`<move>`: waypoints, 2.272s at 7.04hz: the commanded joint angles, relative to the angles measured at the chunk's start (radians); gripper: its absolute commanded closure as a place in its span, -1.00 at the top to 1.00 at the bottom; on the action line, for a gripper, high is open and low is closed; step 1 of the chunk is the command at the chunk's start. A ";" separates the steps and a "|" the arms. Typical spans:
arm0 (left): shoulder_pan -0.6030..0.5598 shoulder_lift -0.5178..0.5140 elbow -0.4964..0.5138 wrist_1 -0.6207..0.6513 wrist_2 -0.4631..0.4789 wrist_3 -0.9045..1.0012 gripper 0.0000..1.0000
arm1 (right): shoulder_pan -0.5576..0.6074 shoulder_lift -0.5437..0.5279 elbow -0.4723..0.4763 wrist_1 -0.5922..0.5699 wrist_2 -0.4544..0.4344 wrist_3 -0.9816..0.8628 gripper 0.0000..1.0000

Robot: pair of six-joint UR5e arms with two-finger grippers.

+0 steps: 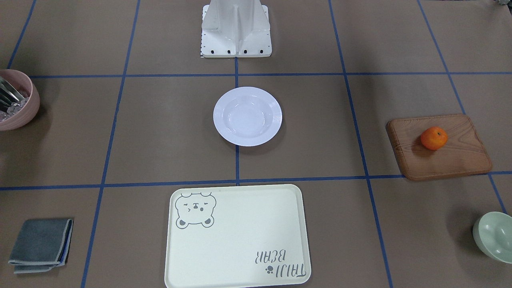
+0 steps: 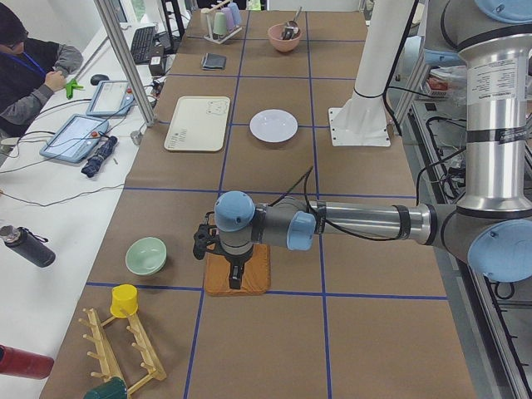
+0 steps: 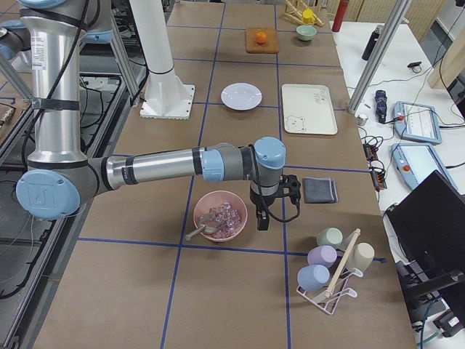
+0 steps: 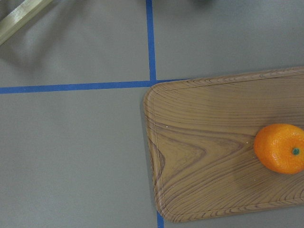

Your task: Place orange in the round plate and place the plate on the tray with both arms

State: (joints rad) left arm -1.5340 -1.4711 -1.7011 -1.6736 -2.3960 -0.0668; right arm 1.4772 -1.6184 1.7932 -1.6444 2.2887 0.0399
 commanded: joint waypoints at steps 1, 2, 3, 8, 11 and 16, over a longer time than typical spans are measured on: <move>0.000 0.000 -0.005 0.000 0.000 -0.001 0.96 | 0.000 0.000 0.000 0.000 0.000 0.000 1.00; 0.000 0.000 -0.011 0.000 0.000 0.001 0.96 | 0.000 0.002 0.006 0.000 0.000 0.000 1.00; -0.002 0.000 -0.024 0.002 0.000 0.001 0.96 | 0.002 0.003 0.023 0.000 0.003 0.000 1.00; -0.003 -0.099 -0.034 -0.168 0.023 -0.007 0.96 | 0.009 0.138 0.124 0.000 -0.006 0.015 1.00; -0.003 -0.129 -0.005 -0.198 0.031 -0.002 0.96 | 0.015 0.105 0.091 0.160 -0.009 0.020 1.00; 0.177 -0.143 -0.011 -0.333 0.038 -0.193 0.96 | -0.286 0.158 0.190 0.301 -0.068 0.719 1.00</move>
State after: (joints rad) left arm -1.4230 -1.6169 -1.7070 -1.9941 -2.3605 -0.1452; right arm 1.2854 -1.4684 1.9298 -1.3464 2.2629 0.5616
